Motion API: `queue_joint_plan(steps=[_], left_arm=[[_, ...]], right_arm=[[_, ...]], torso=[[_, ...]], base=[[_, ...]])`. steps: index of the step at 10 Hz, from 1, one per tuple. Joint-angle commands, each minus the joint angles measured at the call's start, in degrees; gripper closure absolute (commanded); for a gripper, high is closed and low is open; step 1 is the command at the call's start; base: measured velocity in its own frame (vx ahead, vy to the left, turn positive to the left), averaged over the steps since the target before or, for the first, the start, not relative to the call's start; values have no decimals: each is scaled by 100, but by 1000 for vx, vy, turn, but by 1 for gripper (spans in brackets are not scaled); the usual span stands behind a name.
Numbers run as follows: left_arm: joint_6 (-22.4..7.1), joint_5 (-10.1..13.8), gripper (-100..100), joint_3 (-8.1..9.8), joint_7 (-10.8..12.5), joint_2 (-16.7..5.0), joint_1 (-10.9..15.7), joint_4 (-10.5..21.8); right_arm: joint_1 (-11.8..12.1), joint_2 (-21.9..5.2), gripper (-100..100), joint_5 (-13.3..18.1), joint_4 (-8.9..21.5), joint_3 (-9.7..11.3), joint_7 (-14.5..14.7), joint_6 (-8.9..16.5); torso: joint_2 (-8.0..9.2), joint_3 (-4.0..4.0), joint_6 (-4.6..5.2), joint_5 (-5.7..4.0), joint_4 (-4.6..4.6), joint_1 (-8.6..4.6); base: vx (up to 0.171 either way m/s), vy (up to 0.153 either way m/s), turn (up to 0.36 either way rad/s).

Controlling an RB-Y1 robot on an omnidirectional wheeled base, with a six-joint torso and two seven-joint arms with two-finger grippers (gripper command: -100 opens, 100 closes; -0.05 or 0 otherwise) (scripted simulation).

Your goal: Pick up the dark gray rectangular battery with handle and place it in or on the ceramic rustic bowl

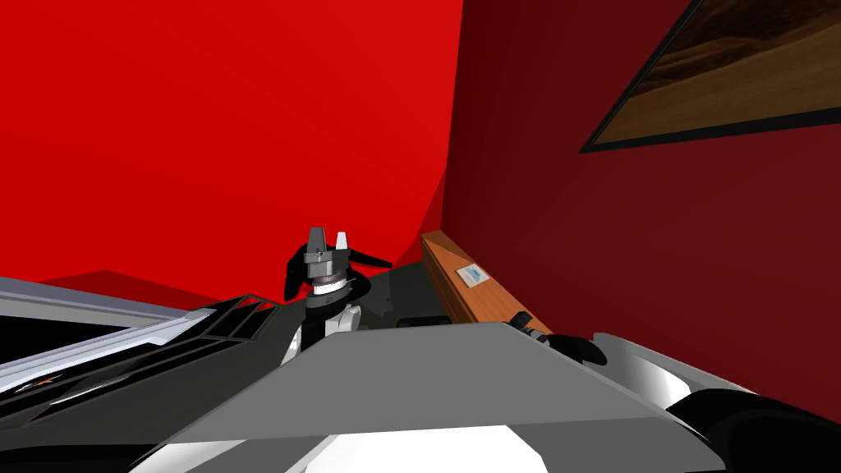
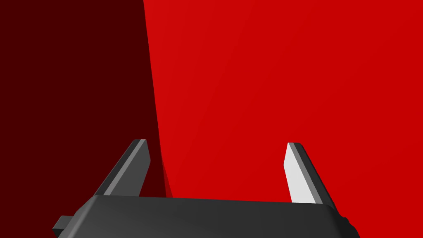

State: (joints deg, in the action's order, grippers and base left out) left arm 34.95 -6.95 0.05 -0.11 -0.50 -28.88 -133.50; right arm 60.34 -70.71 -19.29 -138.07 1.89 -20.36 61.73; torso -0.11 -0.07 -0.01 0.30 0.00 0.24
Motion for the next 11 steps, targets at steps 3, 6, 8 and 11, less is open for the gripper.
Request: queue_joint_plan(steps=[3,6,8,11], left_arm=[[0,0,0,0,0,0,0,0],[0,0,0,-1,0,0,0,0],[0,0,0,0,0,0,0,0],[0,0,0,0,0,0,0,0]], right_arm=[[184,-243,-100,-59,-502,-186,-199,259],[256,-261,0,-36,-544,-215,-215,240],[255,-260,0,-37,-542,-215,-214,238],[255,-260,0,-37,-542,-215,-214,238]], torso=[[2,1,0,-1,1,0],[5,3,0,3,1,17],[6,3,0,2,1,16],[6,3,0,2,1,15]], base=[[7,-30,-40],[0,0,0],[0,0,0],[0,0,0]])
